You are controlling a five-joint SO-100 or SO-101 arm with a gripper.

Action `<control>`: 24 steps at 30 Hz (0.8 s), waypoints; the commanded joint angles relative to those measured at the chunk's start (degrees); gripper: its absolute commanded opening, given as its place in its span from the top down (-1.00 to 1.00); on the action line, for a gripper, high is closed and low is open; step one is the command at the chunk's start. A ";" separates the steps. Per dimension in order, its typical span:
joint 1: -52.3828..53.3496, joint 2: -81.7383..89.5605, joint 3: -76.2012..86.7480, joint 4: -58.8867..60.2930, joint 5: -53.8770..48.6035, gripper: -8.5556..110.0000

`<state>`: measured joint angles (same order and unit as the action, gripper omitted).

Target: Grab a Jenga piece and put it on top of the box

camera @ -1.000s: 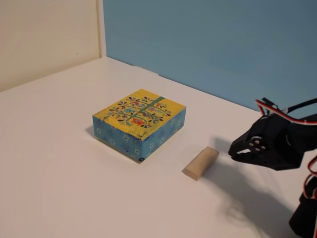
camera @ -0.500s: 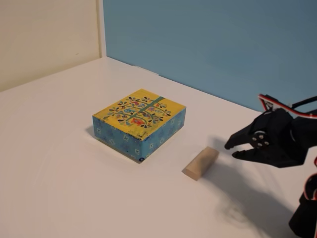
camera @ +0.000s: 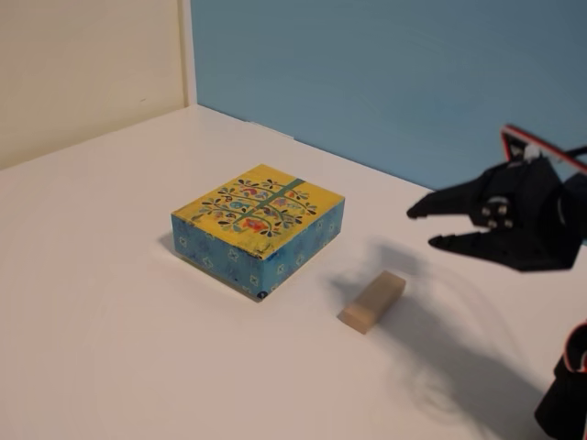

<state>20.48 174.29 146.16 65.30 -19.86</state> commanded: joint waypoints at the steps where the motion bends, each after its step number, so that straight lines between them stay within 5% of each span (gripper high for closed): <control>1: -1.58 -8.79 -7.56 -0.97 0.18 0.63; 24: 0.44 -47.55 -24.70 6.42 -18.72 0.41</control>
<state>20.39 127.27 123.93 71.28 -37.09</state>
